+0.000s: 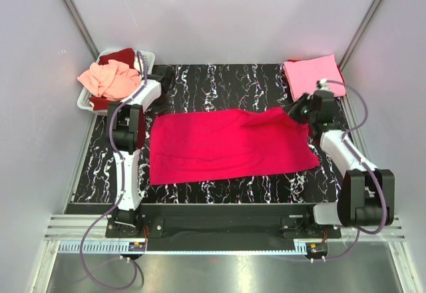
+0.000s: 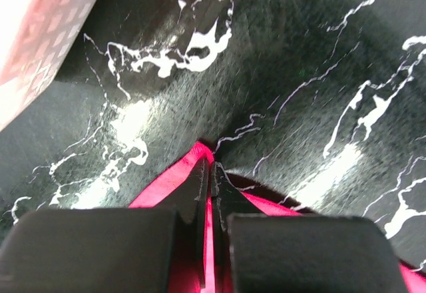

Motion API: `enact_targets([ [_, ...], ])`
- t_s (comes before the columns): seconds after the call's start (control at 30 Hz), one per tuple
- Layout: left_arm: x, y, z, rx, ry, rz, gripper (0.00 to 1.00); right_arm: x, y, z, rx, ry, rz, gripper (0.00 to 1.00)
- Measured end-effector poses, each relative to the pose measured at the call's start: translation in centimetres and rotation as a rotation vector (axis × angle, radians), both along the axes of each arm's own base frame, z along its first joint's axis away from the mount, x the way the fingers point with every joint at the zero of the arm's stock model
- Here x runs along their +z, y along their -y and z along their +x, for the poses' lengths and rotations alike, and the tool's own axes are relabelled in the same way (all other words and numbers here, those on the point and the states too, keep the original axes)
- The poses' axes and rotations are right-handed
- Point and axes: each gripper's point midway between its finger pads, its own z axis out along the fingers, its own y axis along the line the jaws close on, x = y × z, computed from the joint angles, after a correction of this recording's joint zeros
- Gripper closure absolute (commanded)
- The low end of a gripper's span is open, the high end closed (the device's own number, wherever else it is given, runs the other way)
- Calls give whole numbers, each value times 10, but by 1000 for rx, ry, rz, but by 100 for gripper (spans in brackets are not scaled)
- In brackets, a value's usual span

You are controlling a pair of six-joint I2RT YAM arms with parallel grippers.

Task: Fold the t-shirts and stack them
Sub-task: Fold the tshirt

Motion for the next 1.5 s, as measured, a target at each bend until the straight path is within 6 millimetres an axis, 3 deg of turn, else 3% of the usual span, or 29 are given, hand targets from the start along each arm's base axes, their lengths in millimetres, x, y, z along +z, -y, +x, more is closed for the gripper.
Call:
enact_targets([
  [0.2,18,3,0,-36,-10,4,100,32,61,44,-141,14,-6,100],
  [0.37,41,8,-10,-72,9,8,100,48,65,49,-136,6,-32,100],
  [0.6,67,8,-48,-104,21,19,100,57,72,29,-162,-14,-84,100],
  [0.87,51,-2,-78,-113,-39,50,100,82,82,-2,-217,66,-133,100],
  [1.07,39,-6,-90,-118,-59,62,100,62,88,-19,-250,36,-154,100],
  [1.23,43,-9,-100,-116,-50,69,100,42,89,-26,-252,-11,-157,100],
  [1.47,48,-9,-116,-125,-23,76,100,41,95,-40,-291,-18,-174,100],
  [1.5,48,-8,-120,-126,-24,77,94,42,97,-45,-305,-14,-178,100],
])
